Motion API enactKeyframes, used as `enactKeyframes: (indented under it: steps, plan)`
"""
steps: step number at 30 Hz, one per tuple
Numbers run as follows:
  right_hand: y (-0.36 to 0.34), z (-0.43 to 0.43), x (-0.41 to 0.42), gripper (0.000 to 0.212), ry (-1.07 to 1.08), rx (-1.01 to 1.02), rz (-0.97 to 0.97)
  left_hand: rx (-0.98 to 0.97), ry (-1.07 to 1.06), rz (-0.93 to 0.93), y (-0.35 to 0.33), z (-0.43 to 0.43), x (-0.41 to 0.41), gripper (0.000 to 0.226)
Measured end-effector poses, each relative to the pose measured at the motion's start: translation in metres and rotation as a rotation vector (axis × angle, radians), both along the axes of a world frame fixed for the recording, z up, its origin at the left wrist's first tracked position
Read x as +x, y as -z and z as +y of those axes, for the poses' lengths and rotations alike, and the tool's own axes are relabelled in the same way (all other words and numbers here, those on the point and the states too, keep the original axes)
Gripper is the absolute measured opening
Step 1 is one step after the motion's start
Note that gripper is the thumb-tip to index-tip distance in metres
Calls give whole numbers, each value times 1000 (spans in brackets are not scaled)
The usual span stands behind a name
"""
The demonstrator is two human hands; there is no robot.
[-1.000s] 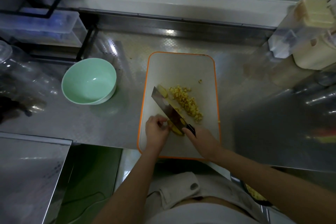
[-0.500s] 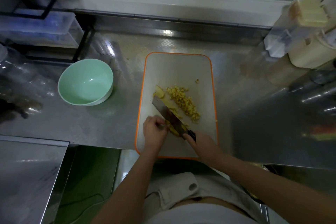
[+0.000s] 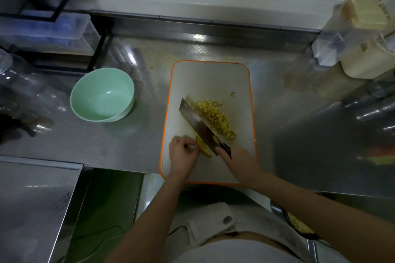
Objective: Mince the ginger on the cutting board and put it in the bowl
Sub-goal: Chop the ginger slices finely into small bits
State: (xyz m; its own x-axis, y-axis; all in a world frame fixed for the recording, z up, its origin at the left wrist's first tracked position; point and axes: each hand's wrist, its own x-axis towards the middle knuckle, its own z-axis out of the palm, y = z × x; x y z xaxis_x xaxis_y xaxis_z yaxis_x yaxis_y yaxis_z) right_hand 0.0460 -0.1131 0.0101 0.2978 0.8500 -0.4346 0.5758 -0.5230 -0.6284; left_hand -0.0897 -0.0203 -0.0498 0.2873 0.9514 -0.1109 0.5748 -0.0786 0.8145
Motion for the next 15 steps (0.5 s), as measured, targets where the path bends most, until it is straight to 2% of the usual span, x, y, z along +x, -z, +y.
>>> enactKeyframes:
  steps: [7,11,15]
  plan:
    - [6,-11,-5,41,-26,-40,-60,-54,-16,4,-5,-1,2,25]
    - [6,-11,-7,34,-52,-55,-103,-61,-28,2,-5,0,4,26]
    - [0,-10,-8,32,-77,-107,-71,-78,-30,20,-5,0,5,21]
